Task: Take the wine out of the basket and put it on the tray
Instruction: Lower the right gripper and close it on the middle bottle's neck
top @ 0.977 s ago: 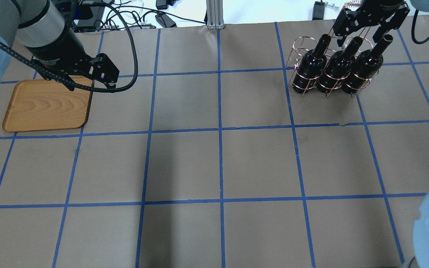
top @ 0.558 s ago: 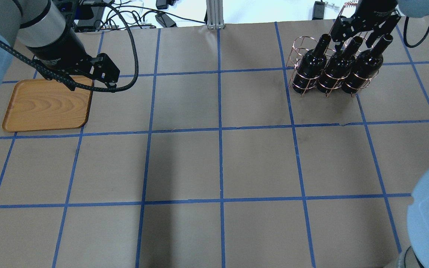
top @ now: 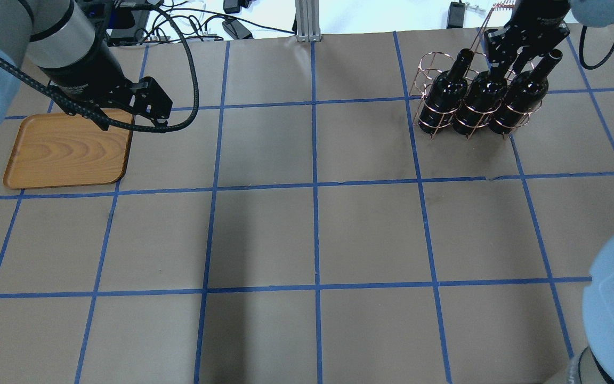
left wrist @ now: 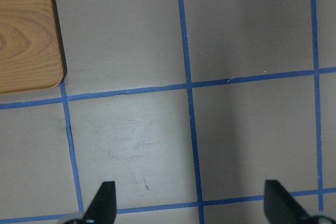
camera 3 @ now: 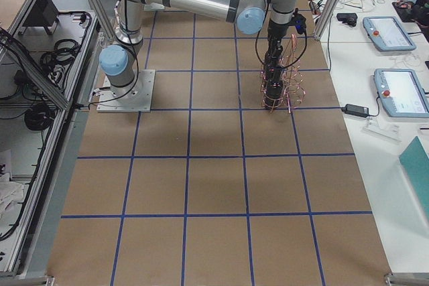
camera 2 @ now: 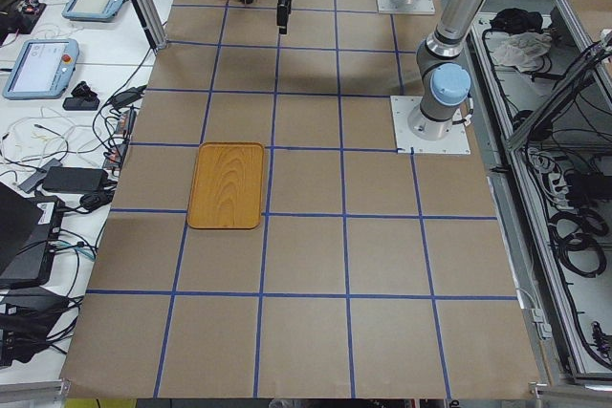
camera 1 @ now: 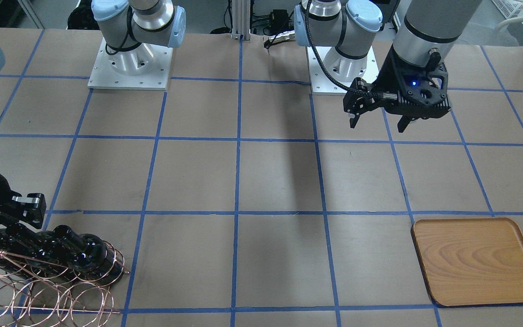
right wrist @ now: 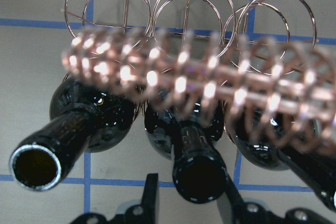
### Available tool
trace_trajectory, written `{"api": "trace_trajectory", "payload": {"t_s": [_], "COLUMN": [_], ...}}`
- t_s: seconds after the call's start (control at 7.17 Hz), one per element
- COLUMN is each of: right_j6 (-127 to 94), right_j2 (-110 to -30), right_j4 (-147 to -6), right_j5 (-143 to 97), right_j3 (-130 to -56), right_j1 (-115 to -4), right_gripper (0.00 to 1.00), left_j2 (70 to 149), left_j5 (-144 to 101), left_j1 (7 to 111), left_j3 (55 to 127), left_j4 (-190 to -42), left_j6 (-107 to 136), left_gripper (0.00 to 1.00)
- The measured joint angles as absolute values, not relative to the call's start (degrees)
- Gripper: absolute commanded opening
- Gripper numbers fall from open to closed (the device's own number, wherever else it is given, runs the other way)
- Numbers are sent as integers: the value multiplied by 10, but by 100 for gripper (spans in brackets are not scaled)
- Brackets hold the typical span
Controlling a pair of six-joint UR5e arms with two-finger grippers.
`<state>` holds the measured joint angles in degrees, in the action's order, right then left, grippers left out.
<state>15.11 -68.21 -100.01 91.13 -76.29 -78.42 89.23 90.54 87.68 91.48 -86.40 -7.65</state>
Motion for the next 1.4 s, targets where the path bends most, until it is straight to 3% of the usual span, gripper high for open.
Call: {"api": "trace_trajectory", "payload": {"t_s": [0.98, 1.12, 1.26, 1.4], "right_j6": [133, 134, 134, 134], "right_j2": [-670, -668, -666, -666], "right_j4": [-1027, -1032, -1033, -1034], "right_j5": [881, 880, 880, 880], "right_j3": [-762, -762, -762, -762], "right_j1": [-773, -773, -773, -773], "right_gripper": [48, 43, 30, 24], "left_j2": [893, 893, 893, 893], "left_j5": [903, 904, 904, 905], "left_j1": [876, 876, 876, 876], "left_j3": [915, 915, 915, 915], "left_j4": [-863, -863, -863, -863], "left_j6": [-76, -76, -76, -76], "left_gripper": [100, 100, 100, 100]}}
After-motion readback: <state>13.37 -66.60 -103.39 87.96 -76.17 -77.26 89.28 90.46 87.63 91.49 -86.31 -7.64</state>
